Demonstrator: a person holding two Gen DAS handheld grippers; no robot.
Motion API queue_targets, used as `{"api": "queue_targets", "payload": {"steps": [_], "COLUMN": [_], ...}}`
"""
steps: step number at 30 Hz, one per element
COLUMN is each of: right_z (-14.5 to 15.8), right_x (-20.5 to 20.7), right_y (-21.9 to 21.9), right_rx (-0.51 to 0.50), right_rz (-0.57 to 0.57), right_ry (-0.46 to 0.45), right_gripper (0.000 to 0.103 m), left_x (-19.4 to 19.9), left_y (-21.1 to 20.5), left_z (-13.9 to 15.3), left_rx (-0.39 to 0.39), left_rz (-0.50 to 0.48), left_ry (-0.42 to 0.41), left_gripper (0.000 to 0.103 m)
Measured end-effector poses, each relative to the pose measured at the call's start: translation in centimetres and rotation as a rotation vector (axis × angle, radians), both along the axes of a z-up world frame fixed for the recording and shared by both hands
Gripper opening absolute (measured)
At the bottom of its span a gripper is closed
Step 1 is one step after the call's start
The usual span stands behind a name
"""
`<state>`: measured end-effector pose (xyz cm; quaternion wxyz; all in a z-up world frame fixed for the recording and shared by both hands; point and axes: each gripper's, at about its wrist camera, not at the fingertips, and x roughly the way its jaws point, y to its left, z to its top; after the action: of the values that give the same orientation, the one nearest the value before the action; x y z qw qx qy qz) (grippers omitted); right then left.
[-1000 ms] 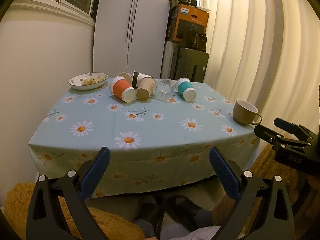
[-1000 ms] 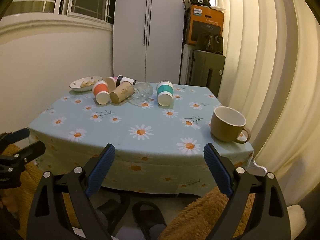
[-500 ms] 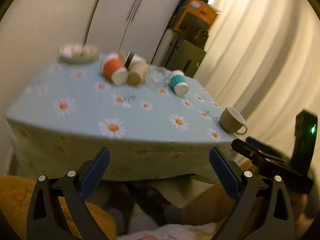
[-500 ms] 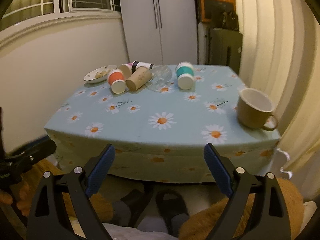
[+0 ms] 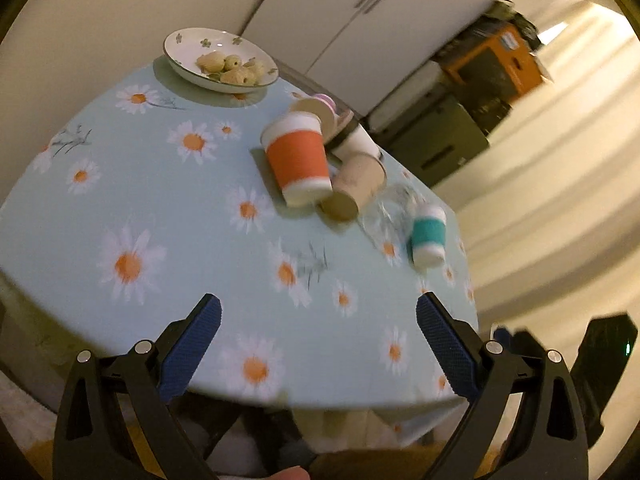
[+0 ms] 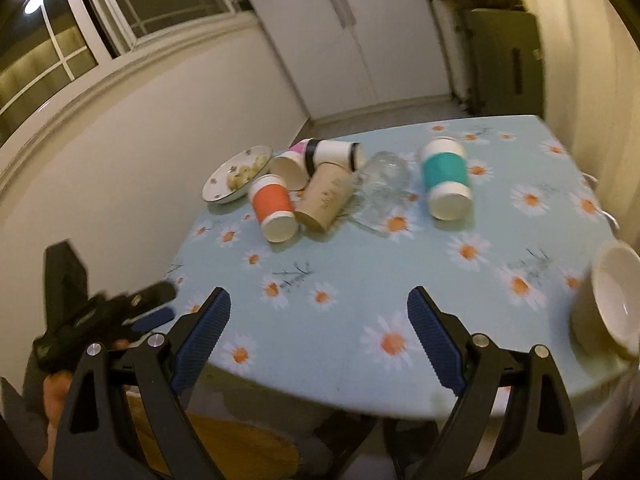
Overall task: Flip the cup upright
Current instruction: 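Reach the left gripper down to the orange-banded paper cup lying on its side, then close the left gripper around the orange-banded cup's body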
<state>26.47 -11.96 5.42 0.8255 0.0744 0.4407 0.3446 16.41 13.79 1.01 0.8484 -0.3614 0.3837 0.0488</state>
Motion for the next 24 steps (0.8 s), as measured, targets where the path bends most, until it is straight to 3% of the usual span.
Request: {"api": "queue_targets", "payload": {"steps": [3, 6, 8, 11, 19, 20, 21, 24], "right_z": [-0.3, -1.3, -2.2, -3.3, -6.3, -6.6, -6.8, -7.0], "right_x": [2.7, 5.1, 6.4, 7.7, 9.4, 9.5, 9.5, 9.5], "right_y": [1.4, 2.8, 3.7, 4.1, 3.5, 3.4, 3.3, 3.3], "right_rx": [0.032, 0.054, 0.08, 0.097, 0.132, 0.137, 0.139, 0.142], "right_rz": [0.014, 0.032, 0.055, 0.055, 0.043, 0.043, 0.042, 0.048], "right_ry": [0.087, 0.222, 0.306, 0.37, 0.475, 0.488, 0.498, 0.507], "right_gripper": [0.089, 0.089, 0.089, 0.089, 0.089, 0.089, 0.089, 0.089], "left_x": [3.7, 7.5, 10.0, 12.7, 18.4, 18.8, 19.1, 19.8], "left_y": [1.9, 3.0, 3.7, 4.5, 6.1, 6.2, 6.4, 6.8], "left_z": [-0.3, -0.8, -1.7, -2.6, -4.7, -4.9, -5.1, -5.9], "left_rx": [-0.051, -0.062, -0.111, -0.133, -0.105, -0.09, -0.08, -0.071], "left_rz": [0.049, 0.065, 0.066, 0.089, 0.13, 0.136, 0.136, 0.131], "left_ry": [0.045, 0.099, 0.134, 0.184, 0.291, 0.311, 0.322, 0.348], "left_gripper": [0.095, 0.095, 0.095, 0.095, 0.095, 0.091, 0.081, 0.078]}}
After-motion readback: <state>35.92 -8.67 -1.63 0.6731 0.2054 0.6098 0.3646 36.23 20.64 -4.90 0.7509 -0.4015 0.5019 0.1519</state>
